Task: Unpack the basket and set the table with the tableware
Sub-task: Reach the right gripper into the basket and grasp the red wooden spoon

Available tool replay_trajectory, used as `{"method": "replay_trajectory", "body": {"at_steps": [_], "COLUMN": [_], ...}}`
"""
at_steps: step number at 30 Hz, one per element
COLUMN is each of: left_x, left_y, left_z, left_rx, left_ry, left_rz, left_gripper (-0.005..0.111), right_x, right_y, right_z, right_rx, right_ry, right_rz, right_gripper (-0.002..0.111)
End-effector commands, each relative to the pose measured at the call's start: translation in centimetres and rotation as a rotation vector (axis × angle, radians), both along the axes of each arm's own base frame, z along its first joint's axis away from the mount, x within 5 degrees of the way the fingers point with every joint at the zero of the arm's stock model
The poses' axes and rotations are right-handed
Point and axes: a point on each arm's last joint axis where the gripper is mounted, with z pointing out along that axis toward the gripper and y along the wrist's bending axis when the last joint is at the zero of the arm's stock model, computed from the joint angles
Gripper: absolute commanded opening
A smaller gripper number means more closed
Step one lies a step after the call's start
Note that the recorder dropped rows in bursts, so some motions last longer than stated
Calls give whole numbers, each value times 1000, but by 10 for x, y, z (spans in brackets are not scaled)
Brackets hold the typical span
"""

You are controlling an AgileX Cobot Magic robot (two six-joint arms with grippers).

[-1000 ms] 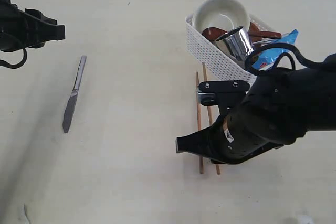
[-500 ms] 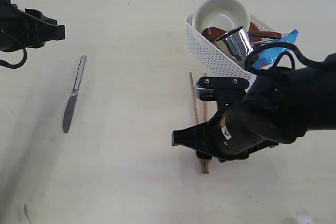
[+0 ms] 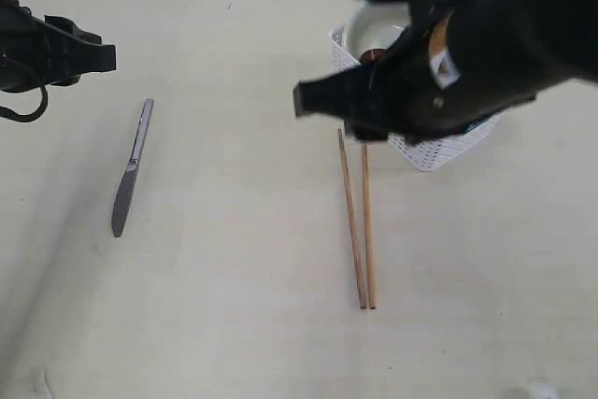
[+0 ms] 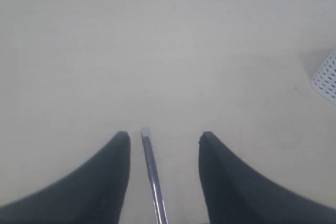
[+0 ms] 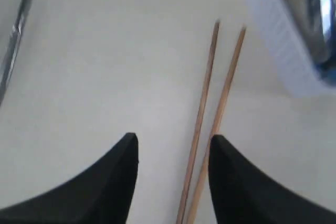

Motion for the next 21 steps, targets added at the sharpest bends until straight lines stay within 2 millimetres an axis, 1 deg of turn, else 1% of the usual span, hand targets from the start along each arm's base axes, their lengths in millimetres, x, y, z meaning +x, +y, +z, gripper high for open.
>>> {"method": "replay_trajectory", "body": {"at_steps": [1,3,6,8,10,14,19,21], "left_x": [-1,-1,-1,-1,-1,-1,-1,-1], "left_y": [2,2,2,2,2,2,2,2], "left_z": [1,1,1,1,1,1,1,1], "left_rx": [4,4,4,4,4,4,4,4], "left_ry": [-7,-7,-7,-7,-7,-7,-7,-7], "left_rz": [0,0,0,0,0,0,0,0], "left_gripper": [41,41,41,41,41,41,41,41], "right_x": [21,33,55,69,84,113,143,155], "right_y": [-31,-42,-60,-70,-77,-80,-68,-65], "right_z": [48,53,57,55,50,26,-8,-23], "right_rx": [-105,-175,-278,-340,-410,-561,-707,-755], "right_ry": [-128,-117,-92,-77,-58,11,83,113], "right_rz": [-49,-47,-28,-7,54,262,509,561], "right_gripper": [42,42,42,42,42,42,42,42]}}
